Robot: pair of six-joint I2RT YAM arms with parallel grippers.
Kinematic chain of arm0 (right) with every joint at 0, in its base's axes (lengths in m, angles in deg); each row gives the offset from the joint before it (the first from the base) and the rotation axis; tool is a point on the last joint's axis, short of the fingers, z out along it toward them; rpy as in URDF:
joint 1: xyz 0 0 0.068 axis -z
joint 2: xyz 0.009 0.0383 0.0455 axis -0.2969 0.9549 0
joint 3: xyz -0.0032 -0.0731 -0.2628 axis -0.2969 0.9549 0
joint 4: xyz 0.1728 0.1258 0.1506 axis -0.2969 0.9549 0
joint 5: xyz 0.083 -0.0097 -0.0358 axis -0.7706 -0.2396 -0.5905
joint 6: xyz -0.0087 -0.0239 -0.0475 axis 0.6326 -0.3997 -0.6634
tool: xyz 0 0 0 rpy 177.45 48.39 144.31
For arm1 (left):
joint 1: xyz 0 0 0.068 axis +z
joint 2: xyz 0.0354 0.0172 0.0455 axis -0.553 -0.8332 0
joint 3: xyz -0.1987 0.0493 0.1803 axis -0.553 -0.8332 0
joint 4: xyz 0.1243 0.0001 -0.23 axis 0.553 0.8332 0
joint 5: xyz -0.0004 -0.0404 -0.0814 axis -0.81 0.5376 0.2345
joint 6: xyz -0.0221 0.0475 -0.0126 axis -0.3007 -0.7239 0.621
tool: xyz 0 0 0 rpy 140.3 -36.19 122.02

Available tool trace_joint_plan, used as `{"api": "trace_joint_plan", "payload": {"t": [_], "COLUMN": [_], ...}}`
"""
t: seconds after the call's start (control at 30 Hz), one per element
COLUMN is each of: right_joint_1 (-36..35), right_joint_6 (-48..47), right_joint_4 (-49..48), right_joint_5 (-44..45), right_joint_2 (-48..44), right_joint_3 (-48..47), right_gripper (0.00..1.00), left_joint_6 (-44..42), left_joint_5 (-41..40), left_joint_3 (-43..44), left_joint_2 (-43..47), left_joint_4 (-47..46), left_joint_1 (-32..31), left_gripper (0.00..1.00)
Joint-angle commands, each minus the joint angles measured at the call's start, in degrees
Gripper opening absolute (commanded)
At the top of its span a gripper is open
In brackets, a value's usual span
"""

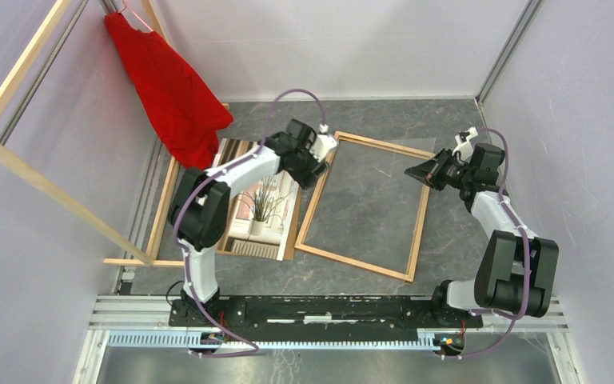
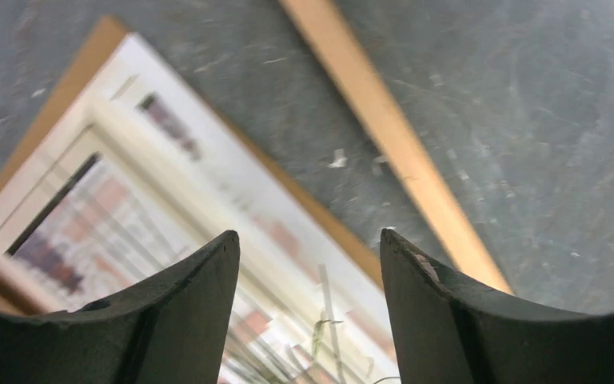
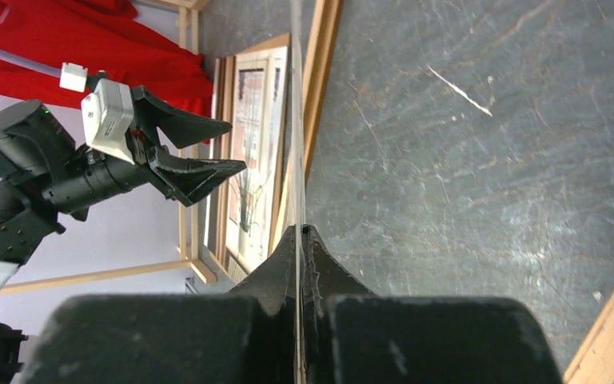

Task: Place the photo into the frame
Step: Move the photo frame to the center of the board, then place the photo frame item in the photo frame.

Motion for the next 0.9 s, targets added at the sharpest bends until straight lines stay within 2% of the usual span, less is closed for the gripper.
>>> {"api": "trace_joint_plan", "payload": {"t": [0.0, 0.17, 0.33, 0.47, 0.63, 0.87], "right_joint_1": [0.0, -0.11, -0.06, -0.06, -0.06, -0.09], "right_joint_6": [4.65, 9.55, 10.02, 5.89, -4.15, -5.33], "right_joint_4": [-10.95, -17.36, -18.5, -13.8, -1.18, -1.37], "right_joint_5": [-2.53, -2.02, -1.65, -2.2, 0.22, 1.51], "right_joint_2": [0.22, 1.4, 2.87, 4.67, 6.98, 8.9], "right_joint_3": [0.29, 2.07, 2.12, -0.17, -5.2, -5.49], "right_gripper": [0.0, 0.0, 0.0, 0.0, 0.0, 0.0], "left_joint_6": [0.42, 0.98, 1.09, 0.97, 0.13, -0.48], "left_joint_5": [3.92, 6.64, 8.07, 8.22, 6.54, 4.78], "left_joint_3": [-1.73, -9.42, -13.64, -14.34, -14.78, -14.96], "left_joint_2": [1.62, 2.62, 3.5, 3.81, 4.32, 4.27], "left_joint_4": [1.91, -2.12, -3.97, -4.12, -4.61, -4.91], "left_joint_1": [3.35, 2.67, 1.11, 0.73, -0.37, -1.63], "left_gripper": [0.67, 0.63, 0.59, 0.57, 0.57, 0.56]}}
